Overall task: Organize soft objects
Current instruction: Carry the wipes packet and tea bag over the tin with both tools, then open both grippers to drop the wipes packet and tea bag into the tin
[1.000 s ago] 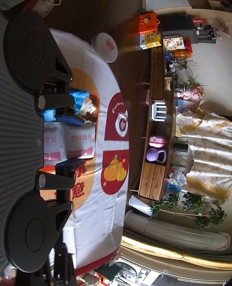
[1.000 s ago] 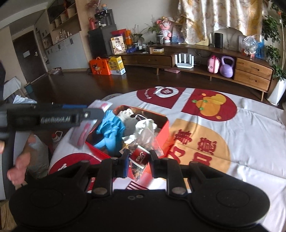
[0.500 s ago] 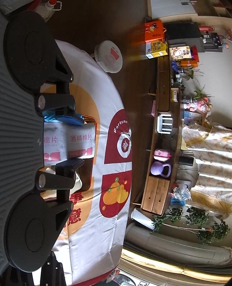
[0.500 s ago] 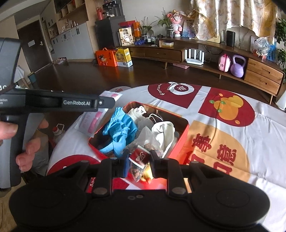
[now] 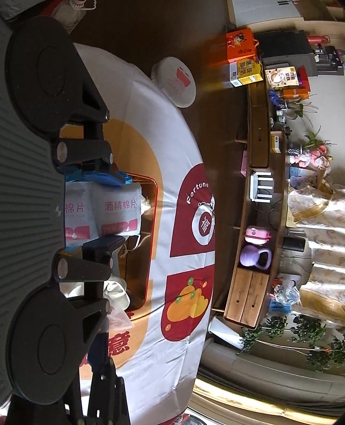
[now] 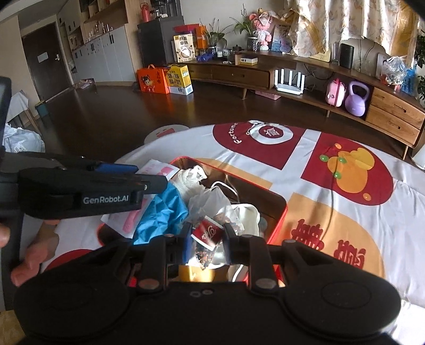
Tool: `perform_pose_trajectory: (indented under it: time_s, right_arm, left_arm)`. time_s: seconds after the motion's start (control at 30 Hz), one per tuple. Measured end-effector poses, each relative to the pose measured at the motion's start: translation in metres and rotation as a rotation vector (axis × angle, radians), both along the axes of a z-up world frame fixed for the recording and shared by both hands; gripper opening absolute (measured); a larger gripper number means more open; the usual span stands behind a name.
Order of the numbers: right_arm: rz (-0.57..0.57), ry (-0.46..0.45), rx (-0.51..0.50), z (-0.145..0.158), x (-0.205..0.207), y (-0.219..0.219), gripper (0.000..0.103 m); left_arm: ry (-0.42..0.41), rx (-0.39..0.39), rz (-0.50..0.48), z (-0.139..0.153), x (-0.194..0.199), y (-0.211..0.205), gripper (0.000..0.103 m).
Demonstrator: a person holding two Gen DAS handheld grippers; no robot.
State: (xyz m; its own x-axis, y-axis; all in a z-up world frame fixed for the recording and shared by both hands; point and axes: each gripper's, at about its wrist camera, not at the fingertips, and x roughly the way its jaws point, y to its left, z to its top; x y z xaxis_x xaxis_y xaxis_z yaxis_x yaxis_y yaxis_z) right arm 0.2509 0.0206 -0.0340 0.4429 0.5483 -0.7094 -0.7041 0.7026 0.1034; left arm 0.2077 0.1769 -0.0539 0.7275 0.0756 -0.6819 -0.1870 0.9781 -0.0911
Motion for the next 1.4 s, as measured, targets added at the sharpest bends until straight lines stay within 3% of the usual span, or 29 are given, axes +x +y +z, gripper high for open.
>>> perform_pose_trajectory:
  time_s: [0.77, 0.93, 1.1, 1.23, 1.4]
  right_arm:
    - [-0.016, 0.058, -0.052, -0.038, 0.018, 0.007, 0.026]
    - [-0.029, 0.050, -0.049, -0.037, 0.016, 0.005, 0.037]
    - [-0.037, 0.051, -0.031, -0.033, 0.011, 0.000, 0.039]
    - [-0.039, 0.038, -0.017, -0.026, 0.004, -0.006, 0.050]
    - [-0.044, 0.022, -0.005, -0.016, -0.007, -0.015, 0.054]
  left_arm:
    - [0.098, -0.029, -0.037, -0.051, 0.023, -0.004, 0.041]
    - [0.095, -0.005, -0.045, -0.048, 0.021, -0.007, 0.046]
    - [0.081, -0.008, -0.042, -0.043, 0.014, -0.009, 0.063]
    - [0.064, -0.009, -0.037, -0.036, 0.007, -0.009, 0.065]
    - [0.042, -0.013, -0.028, -0.024, -0.004, -0.009, 0.065]
